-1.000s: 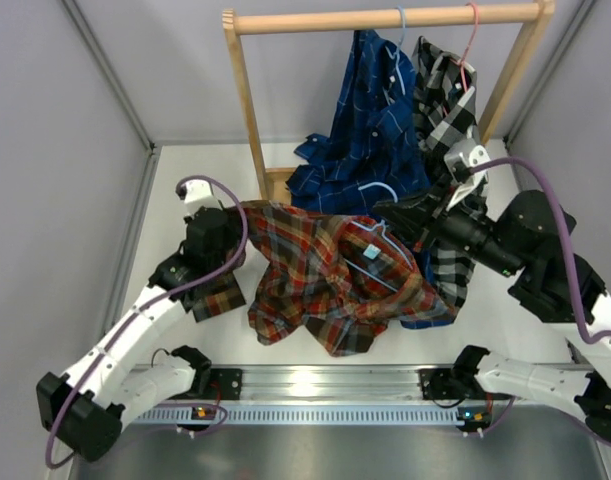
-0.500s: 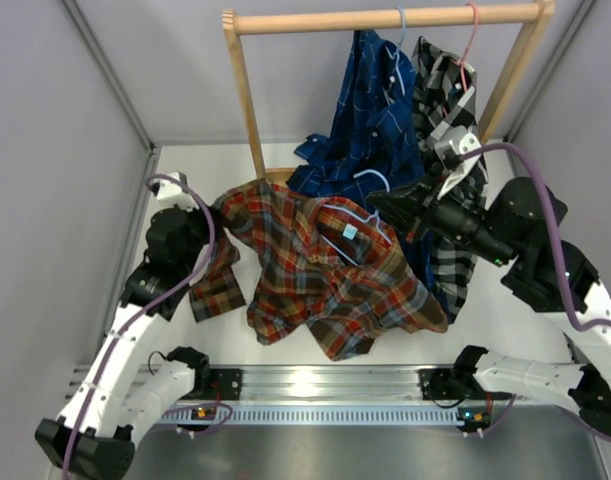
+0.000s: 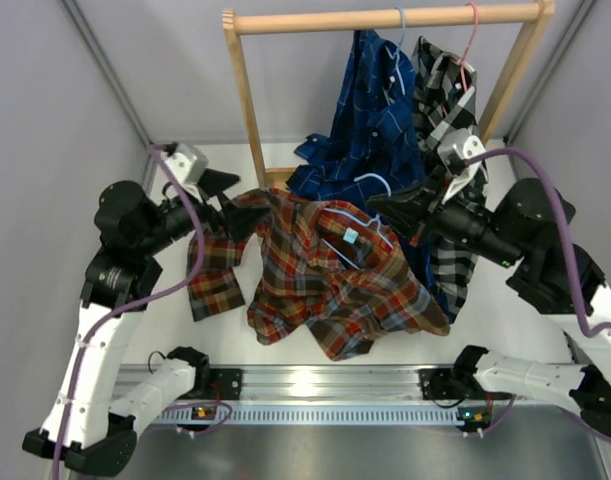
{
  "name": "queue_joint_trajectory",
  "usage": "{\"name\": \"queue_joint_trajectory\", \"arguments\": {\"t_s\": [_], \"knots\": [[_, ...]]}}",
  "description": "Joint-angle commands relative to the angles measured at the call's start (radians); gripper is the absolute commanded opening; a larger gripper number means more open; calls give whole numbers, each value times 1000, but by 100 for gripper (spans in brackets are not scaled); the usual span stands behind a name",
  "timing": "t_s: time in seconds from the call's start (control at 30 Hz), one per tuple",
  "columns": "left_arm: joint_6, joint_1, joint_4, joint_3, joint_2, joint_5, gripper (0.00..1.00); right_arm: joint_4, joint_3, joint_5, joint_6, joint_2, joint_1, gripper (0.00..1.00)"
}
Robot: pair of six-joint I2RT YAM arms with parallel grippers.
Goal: Place the shirt on the hanger
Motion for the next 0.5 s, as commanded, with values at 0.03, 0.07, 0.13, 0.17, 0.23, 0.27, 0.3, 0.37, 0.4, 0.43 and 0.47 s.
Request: {"name": "queue_joint_trajectory", "arguments": {"t_s": [0.03,0.07,0.13,0.17,0.23,0.27,0.3,0.37,0.4,0.43,0.47], "knots": [[294,-19,25,64,87,794,98,13,2,-92,-18,-105,5,0],[370,-28,25,69,87,828,98,0,-3,-98,-18,-118,5,0],[424,-59,23,96,97,853,98,-32,-6,-126,-26,-141,5,0],[426,-74,23,112,111,840,98,-39,-6,-138,-27,-145,5,0],[426,-124,25,140,157,808,98,-59,-4,-192,-36,-150,5,0],[429,-146,23,158,171,783,98,-66,2,-211,-41,-147,7,0],[434,-171,25,164,182,751,98,-69,3,-244,-49,-149,5,0],[475,-273,25,161,200,641,98,-75,10,-261,-56,-149,5,0],[492,-309,25,157,205,610,98,-78,14,-268,-58,-147,5,0],[515,-364,25,155,211,582,98,-81,17,-271,-59,-144,5,0],[519,-381,25,156,231,561,97,-90,31,-279,-58,-141,5,0]]}}
